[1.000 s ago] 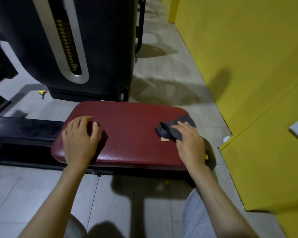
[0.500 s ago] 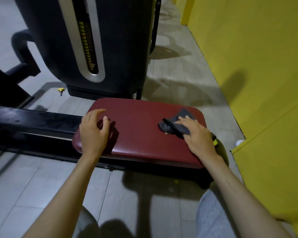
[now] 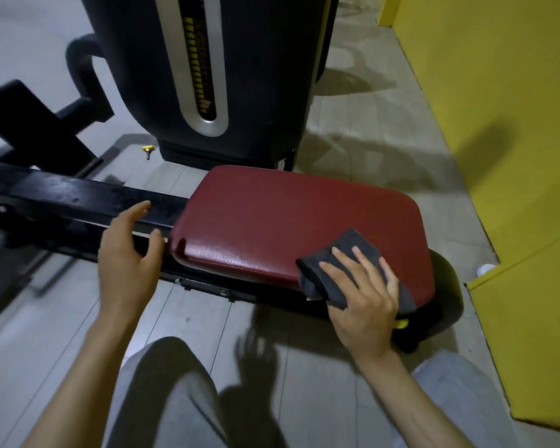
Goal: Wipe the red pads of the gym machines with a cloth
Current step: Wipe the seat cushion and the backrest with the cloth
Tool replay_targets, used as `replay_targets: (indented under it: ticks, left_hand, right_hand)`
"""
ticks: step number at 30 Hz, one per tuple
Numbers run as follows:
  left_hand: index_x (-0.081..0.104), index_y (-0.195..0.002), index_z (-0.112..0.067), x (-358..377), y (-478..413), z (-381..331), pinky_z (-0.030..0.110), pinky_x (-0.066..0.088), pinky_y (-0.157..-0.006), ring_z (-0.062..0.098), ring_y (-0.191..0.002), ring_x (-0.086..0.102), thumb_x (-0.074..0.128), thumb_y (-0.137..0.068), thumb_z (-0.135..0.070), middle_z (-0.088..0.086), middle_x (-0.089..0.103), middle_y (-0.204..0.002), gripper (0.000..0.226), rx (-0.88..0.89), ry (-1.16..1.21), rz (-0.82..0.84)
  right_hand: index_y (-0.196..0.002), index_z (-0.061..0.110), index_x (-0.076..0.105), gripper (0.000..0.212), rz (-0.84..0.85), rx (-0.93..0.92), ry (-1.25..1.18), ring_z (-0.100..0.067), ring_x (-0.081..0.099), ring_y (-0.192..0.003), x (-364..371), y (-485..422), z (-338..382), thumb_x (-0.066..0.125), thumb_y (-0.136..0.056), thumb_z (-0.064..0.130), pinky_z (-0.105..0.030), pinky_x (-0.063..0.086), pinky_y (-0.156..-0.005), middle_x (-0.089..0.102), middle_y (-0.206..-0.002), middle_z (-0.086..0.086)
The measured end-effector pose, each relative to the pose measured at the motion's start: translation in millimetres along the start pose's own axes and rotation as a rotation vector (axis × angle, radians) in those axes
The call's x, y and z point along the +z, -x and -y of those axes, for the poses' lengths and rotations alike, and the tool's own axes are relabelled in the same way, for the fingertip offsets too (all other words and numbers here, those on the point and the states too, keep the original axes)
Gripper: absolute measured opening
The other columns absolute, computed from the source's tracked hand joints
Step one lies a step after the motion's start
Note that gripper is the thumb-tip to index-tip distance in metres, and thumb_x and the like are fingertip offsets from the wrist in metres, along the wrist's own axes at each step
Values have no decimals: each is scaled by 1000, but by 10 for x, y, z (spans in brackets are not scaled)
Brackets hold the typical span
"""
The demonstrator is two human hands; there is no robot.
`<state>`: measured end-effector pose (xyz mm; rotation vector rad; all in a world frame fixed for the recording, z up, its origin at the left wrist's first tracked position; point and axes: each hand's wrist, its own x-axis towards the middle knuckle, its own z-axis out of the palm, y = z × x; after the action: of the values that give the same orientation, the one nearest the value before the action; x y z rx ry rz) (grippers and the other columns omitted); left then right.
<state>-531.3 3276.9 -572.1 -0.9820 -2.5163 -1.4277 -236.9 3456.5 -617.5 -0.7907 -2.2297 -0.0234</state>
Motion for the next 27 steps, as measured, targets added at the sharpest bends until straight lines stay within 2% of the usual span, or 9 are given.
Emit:
replay_targets:
  ticks: [4, 8, 12, 14, 16, 19, 21, 23, 27]
  left_hand:
    - [46, -146, -31, -111, 52, 100, 35, 43, -103, 15, -126, 53, 59, -100, -18, -2, 60, -137, 50, -50, 16, -46]
    - [51, -143, -26, -264, 87, 128, 13, 36, -98, 12, -124, 52, 59, -101, -16, -3, 60, -135, 45, -56, -34, -81]
    - [55, -140, -21, -526, 110, 130, 31, 39, -105, 11, -126, 51, 59, -101, -16, -5, 59, -136, 40, -102, -100, -74]
    - [56, -139, -22, -777, 110, 27, 35, 39, -106, 12, -127, 50, 57, -102, -17, -5, 58, -137, 37, -149, -139, -71]
    - [56, -137, -24, -1093, 95, -160, 39, 41, -107, 16, -129, 51, 55, -103, -20, -6, 58, -137, 35, -205, -168, -53]
    - [57, -134, -28, -1543, 35, -638, 44, 42, -109, 18, -129, 51, 52, -103, -29, -9, 58, -136, 31, -282, -186, 3]
    - [58, -127, -35, -1809, -28, -1083, 44, 45, -107, 11, -126, 52, 52, -103, -32, -17, 57, -132, 25, -341, -150, 21]
    - [62, -115, -39, -2080, -121, -1650, 32, 49, -98, -2, -114, 57, 54, -104, -28, -27, 61, -121, 18, -417, -45, 52]
    - [70, -102, -33, -2633, -362, -2964, 16, 49, -79, 3, -98, 68, 57, -103, -22, -20, 72, -101, 17, -555, 226, 215]
  right_hand:
    - [-118, 25, 76, 33, 44, -48, -77, -26, 55, -136, 398, -166, 636, 64, -87, 20, -57, 35, -112, 67, -135, 3]
    - [-121, 26, 73, 39, 130, -141, -150, -27, 52, -137, 831, -341, 1296, 67, -84, 14, -57, 29, -117, 64, -139, 2]
    - [-128, 26, 68, 49, 405, -310, -270, -27, 43, -144, 1112, -462, 1843, 75, -82, 14, -53, 21, -124, 57, -148, 0]
    - [-131, 27, 67, 55, 544, -284, -385, -24, 42, -145, 1032, -602, 1990, 75, -81, 5, -50, 22, -125, 56, -148, 3]
    - [-132, 29, 66, 62, 667, -111, -597, -14, 44, -142, 726, -868, 2086, 65, -80, -6, -33, 24, -124, 58, -146, 9]
    - [-124, 35, 68, 56, 736, 337, -955, 10, 55, -121, 0, -1359, 2201, 57, -89, -7, -11, 40, -104, 66, -127, 23]
    - [-122, 36, 66, 43, 754, 606, -1059, 7, 59, -117, -521, -1696, 2282, 57, -98, 2, -20, 49, -103, 68, -122, 19]
    - [-121, 31, 66, 32, 755, 814, -1095, -6, 64, -117, -1051, -2045, 2364, 58, -100, 8, -34, 52, -105, 70, -120, 12]
    - [-123, 30, 63, 25, 732, 1081, -1163, -14, 65, -118, -2220, -2758, 2530, 66, -99, 21, -44, 50, -108, 70, -122, 9]
